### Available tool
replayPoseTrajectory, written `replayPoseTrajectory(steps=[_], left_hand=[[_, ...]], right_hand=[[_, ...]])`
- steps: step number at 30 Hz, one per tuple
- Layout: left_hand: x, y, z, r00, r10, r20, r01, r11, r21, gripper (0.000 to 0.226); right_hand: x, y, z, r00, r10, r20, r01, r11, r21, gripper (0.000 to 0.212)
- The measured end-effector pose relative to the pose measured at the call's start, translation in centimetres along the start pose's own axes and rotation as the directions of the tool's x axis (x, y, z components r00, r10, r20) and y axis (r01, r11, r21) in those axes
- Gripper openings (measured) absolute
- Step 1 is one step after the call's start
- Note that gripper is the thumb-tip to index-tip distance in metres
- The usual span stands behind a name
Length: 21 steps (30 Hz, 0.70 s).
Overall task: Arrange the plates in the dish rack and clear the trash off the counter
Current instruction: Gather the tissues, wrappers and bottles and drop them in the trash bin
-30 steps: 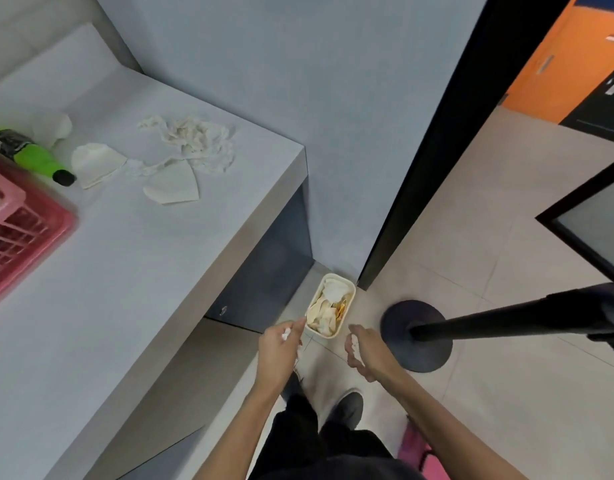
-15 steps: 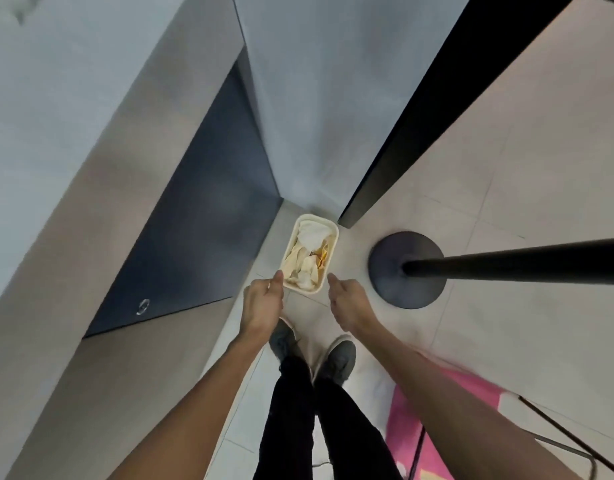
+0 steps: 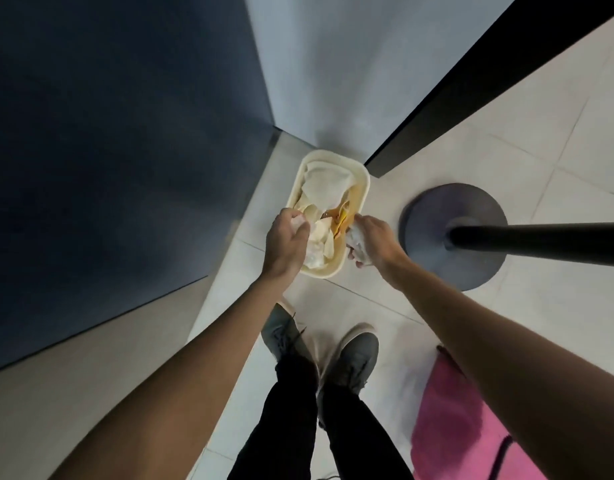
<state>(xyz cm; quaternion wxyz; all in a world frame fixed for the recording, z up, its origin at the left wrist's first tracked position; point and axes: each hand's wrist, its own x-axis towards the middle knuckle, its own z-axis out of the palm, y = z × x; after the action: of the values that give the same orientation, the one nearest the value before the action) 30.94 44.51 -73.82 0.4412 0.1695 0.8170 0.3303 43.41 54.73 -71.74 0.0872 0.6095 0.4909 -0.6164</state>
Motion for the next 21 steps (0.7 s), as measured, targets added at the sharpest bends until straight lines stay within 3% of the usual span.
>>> replayPoseTrajectory(steps=[3, 6, 12, 15, 21], left_hand=[[1.4, -2.9, 1.2, 0.984, 0.169, 0.062, -0.178, 0.964, 0.198, 0.031], [1.4, -5.3, 2.0, 0.947, 0.303, 0.11, -0.32, 0.841, 0.437, 0.042], [-0.5, -7.0, 1.6, 0.903, 0.426, 0.052, -0.396, 0.781, 0.483, 0.046], [-1.5, -8.2, 1.4, 0.895, 0.423, 0.142, -0.433, 0.743, 0.511, 0.044], [-1.1, -8.4, 1.1, 0.945, 0.183, 0.272, -0.31, 0.768, 0.56, 0.055]], right_hand=[[3.3, -0.4, 0.6, 0.999, -0.041, -0.019, 0.04, 0.998, -0.046, 0.034], [5.2, -1.5, 1.3, 0.999, -0.017, -0.038, 0.017, 1.0, 0.022, 0.032], [6.8, -3.0, 3.1, 0.993, 0.051, 0.108, -0.066, 0.988, 0.138, 0.048], [7.0, -2.9, 3.1, 0.991, 0.054, 0.119, -0.064, 0.995, 0.08, 0.053], [7.0, -1.8, 1.6, 0.996, 0.051, 0.075, -0.056, 0.996, 0.063, 0.048]])
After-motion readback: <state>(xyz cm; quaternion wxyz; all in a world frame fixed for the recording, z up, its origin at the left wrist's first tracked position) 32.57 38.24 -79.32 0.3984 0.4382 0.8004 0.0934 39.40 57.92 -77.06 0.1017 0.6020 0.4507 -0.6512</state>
